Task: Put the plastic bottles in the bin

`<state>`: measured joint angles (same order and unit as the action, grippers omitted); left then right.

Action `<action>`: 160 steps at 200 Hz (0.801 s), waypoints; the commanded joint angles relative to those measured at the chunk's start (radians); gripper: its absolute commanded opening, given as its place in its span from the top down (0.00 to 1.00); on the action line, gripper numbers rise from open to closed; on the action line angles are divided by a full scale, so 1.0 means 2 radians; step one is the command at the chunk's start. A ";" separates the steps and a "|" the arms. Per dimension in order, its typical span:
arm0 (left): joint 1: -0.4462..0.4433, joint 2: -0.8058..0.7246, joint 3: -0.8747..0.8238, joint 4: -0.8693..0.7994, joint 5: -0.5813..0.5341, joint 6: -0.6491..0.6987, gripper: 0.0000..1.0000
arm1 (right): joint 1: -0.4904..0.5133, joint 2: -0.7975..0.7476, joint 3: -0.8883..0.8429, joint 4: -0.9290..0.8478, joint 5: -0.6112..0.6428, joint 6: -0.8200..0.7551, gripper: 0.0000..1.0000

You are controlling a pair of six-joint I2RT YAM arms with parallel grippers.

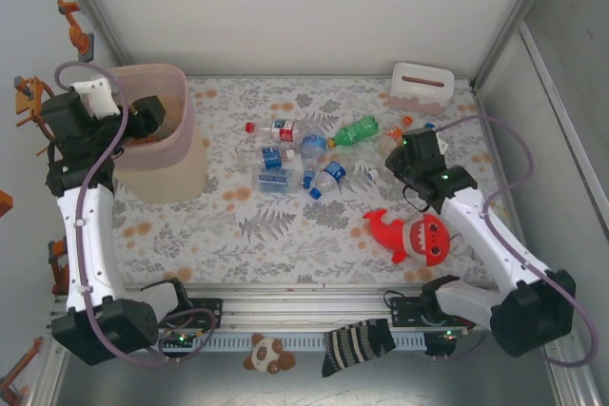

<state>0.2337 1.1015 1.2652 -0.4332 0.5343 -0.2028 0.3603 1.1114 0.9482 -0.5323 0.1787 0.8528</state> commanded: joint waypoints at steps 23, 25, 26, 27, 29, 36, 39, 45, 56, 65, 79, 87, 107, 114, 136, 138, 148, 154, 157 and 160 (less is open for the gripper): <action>-0.066 -0.034 0.032 0.030 0.078 -0.028 0.25 | -0.001 -0.062 0.025 0.107 -0.169 -0.186 0.54; -0.070 -0.034 0.032 0.034 0.080 -0.031 0.26 | 0.000 -0.064 0.025 0.114 -0.177 -0.189 0.54; -0.071 -0.035 0.032 0.036 0.081 -0.031 0.26 | -0.001 -0.065 0.025 0.116 -0.182 -0.191 0.54; -0.072 -0.035 0.032 0.038 0.083 -0.033 0.26 | -0.001 -0.067 0.024 0.119 -0.186 -0.193 0.54; -0.076 -0.036 0.032 0.043 0.086 -0.038 0.26 | -0.001 -0.068 0.023 0.127 -0.197 -0.196 0.55; -0.086 -0.037 0.032 0.056 0.097 -0.051 0.26 | 0.000 -0.076 0.021 0.152 -0.231 -0.205 0.56; -0.091 -0.038 0.032 0.064 0.102 -0.056 0.26 | 0.000 -0.079 0.020 0.163 -0.242 -0.208 0.56; -0.104 -0.038 0.033 0.075 0.108 -0.063 0.26 | 0.002 -0.084 0.018 0.184 -0.261 -0.213 0.56; -0.133 -0.036 0.037 0.088 0.109 -0.071 0.26 | 0.007 -0.093 0.015 0.220 -0.295 -0.222 0.57; -0.160 -0.033 0.041 0.095 0.109 -0.070 0.26 | 0.012 -0.098 0.015 0.245 -0.316 -0.227 0.57; -0.203 -0.027 0.051 0.104 0.109 -0.068 0.25 | 0.020 -0.102 0.022 0.270 -0.344 -0.232 0.58; -0.225 -0.024 0.054 0.114 0.112 -0.068 0.24 | 0.025 -0.102 0.027 0.282 -0.363 -0.233 0.58; -0.277 -0.011 0.065 0.136 0.124 -0.067 0.23 | 0.041 -0.097 0.045 0.302 -0.398 -0.234 0.59; -0.293 -0.007 0.068 0.146 0.128 -0.067 0.22 | 0.052 -0.096 0.050 0.310 -0.408 -0.236 0.59; -0.345 0.008 0.081 0.164 0.132 -0.064 0.21 | 0.090 -0.094 0.060 0.336 -0.433 -0.254 0.60; -0.351 0.010 0.082 0.164 0.132 -0.063 0.21 | 0.095 -0.093 0.061 0.337 -0.435 -0.256 0.60; -0.375 0.019 0.092 0.163 0.137 -0.053 0.20 | 0.112 -0.089 0.069 0.342 -0.442 -0.260 0.60; -0.389 0.023 0.098 0.161 0.140 -0.048 0.20 | 0.121 -0.086 0.075 0.342 -0.446 -0.262 0.60; -0.395 0.026 0.101 0.161 0.142 -0.046 0.19 | 0.125 -0.084 0.077 0.342 -0.449 -0.263 0.60; -0.400 0.028 0.102 0.159 0.143 -0.043 0.19 | 0.130 -0.082 0.080 0.343 -0.452 -0.264 0.60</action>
<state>-0.4850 1.1313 1.4128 -0.1673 0.7685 -0.3233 0.5602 0.9310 1.0462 0.0666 -0.6346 0.3744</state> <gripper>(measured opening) 0.802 0.491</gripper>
